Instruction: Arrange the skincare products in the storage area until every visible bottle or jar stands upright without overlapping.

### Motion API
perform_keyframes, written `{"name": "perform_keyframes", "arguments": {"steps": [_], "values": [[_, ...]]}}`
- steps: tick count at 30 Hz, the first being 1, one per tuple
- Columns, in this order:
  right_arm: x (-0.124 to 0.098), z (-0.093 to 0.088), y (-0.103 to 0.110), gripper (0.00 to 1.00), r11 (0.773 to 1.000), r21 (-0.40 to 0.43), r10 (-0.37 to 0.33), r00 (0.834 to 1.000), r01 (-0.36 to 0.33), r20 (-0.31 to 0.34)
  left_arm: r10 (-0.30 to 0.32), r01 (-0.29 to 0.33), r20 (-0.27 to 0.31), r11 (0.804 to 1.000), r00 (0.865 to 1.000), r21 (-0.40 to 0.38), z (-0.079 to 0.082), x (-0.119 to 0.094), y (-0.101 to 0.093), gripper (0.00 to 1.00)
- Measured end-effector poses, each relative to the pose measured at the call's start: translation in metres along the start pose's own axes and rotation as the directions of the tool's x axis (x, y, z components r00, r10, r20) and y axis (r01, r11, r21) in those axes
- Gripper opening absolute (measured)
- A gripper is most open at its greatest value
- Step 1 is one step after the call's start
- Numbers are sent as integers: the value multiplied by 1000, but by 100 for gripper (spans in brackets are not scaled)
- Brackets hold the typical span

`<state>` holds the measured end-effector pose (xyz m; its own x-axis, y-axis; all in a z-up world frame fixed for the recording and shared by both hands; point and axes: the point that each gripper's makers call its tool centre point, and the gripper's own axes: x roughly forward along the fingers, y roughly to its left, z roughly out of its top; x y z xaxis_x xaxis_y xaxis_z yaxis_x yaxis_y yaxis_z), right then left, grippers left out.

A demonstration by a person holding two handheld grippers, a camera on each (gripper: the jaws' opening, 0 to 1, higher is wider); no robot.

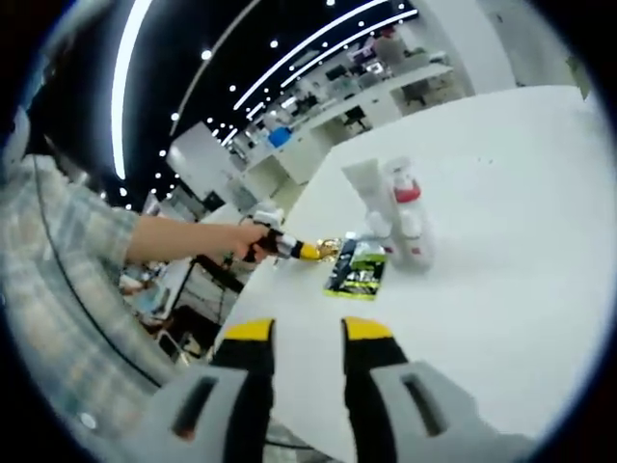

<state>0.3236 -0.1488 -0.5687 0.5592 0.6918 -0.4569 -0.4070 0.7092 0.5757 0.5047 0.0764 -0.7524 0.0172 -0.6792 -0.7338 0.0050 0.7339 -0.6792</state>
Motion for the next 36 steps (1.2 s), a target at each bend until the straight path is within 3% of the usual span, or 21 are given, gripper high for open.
{"name": "perform_keyframes", "arguments": {"steps": [6,15,18,27,32,36], "values": [[-4,-7,-1,25,1000,14,-5,1000,5,3,69,-66,-55,996,996,55,7,-2,4,3],[-12,-11,-2,25,999,26,-23,1000,22,18,127,-116,-102,987,987,114,11,-2,10,5],[-15,-14,-3,25,999,32,-30,999,29,22,146,-137,-107,986,984,91,11,-5,11,6],[-19,-19,-1,25,998,41,-39,999,37,31,175,-164,-99,980,980,108,12,-10,17,14],[-19,-21,1,25,999,41,-31,999,29,34,203,-191,-75,972,976,138,7,-24,20,21],[-14,-22,5,25,999,36,-15,999,14,32,223,-222,8,962,975,159,13,-50,26,21]]}}
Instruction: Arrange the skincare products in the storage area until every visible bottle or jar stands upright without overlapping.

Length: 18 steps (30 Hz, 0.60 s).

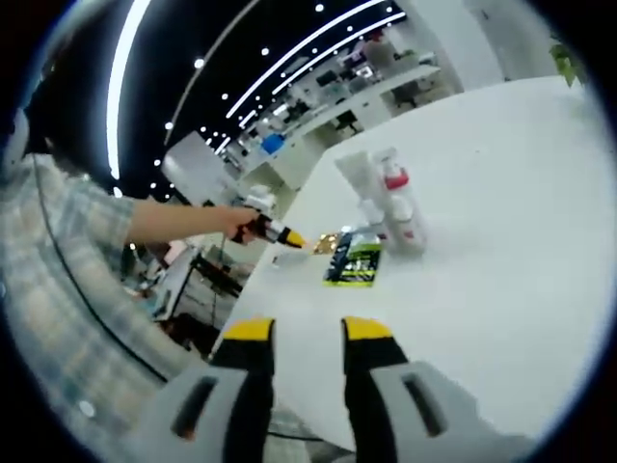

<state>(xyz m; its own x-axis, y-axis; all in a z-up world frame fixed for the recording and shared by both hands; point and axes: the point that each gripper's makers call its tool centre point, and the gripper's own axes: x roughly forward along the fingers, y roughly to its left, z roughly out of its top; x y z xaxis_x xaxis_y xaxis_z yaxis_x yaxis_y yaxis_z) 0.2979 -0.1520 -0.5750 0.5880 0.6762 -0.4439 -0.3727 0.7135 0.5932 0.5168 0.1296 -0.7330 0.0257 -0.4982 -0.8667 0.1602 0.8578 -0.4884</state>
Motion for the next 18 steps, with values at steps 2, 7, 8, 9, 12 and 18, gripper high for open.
{"name": "perform_keyframes", "arguments": {"steps": [2,7,8,9,12,18], "values": [[4,-1,3,25,1000,-2,10,1000,-10,-4,62,-63,32,998,998,27,2,-11,17,23],[9,-5,11,25,999,-9,31,999,-31,-10,257,-266,103,960,961,91,7,-34,76,38],[10,-6,13,25,999,-10,32,999,-32,-13,288,-300,124,949,950,95,9,-38,85,40],[10,-6,13,25,999,-11,33,999,-34,-12,325,-342,156,934,933,99,10,-42,96,44],[10,-8,14,26,999,-4,35,999,-35,-6,386,-402,152,910,910,97,0,-46,115,56],[9,-12,15,26,999,1,33,999,-33,-6,444,-466,191,881,875,84,-18,-47,119,70]]}}
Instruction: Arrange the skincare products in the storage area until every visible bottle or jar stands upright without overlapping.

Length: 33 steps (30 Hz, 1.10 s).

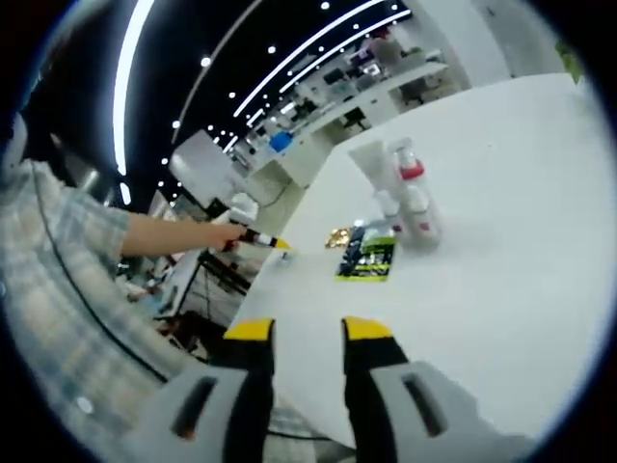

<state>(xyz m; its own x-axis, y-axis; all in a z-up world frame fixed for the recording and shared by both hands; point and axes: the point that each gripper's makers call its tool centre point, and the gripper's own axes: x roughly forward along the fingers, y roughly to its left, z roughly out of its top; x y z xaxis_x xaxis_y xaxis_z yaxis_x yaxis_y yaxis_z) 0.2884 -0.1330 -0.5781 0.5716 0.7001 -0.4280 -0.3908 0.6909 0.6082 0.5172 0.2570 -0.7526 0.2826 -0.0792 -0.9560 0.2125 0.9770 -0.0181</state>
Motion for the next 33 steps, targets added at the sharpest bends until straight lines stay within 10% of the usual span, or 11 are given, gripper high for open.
{"name": "perform_keyframes", "arguments": {"steps": [7,19,33], "values": [[-4,-5,2,26,1000,-2,-11,1000,11,-5,64,-62,-24,994,998,91,-20,3,-11,71],[-13,-10,1,26,999,-1,-36,999,36,4,-22,23,-12,998,1000,53,-17,-2,-32,42],[-21,-13,-2,26,1000,3,-29,999,29,18,-46,47,-12,990,999,132,-22,-11,-48,42]]}}
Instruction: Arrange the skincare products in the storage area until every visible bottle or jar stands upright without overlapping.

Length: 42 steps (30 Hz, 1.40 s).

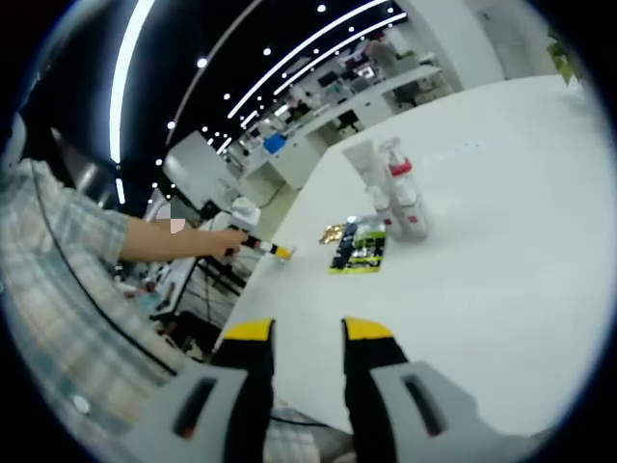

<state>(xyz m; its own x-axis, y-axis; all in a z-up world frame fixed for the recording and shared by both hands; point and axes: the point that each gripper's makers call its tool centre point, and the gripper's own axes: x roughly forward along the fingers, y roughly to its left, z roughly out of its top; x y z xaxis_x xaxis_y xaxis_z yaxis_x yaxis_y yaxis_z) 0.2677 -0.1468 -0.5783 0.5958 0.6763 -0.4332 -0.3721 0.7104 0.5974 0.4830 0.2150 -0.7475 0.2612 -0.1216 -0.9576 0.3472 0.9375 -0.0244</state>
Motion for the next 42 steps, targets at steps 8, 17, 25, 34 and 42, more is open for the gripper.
{"name": "perform_keyframes", "arguments": {"steps": [8,17,25,34,42], "values": [[8,-1,7,26,999,2,47,999,-47,-7,-57,51,69,995,996,88,3,-10,-22,42],[18,4,12,26,994,3,108,994,-108,-17,-122,108,129,988,984,114,-24,-40,-76,42],[31,6,21,26,986,7,168,985,-168,-32,-201,177,191,975,961,135,-34,-72,-134,42],[53,3,29,26,970,91,231,971,-225,-59,-322,273,257,940,911,206,-39,-115,-221,42],[70,6,26,29,939,254,251,967,-232,-44,-393,313,257,901,883,302,-47,-135,-286,42]]}}
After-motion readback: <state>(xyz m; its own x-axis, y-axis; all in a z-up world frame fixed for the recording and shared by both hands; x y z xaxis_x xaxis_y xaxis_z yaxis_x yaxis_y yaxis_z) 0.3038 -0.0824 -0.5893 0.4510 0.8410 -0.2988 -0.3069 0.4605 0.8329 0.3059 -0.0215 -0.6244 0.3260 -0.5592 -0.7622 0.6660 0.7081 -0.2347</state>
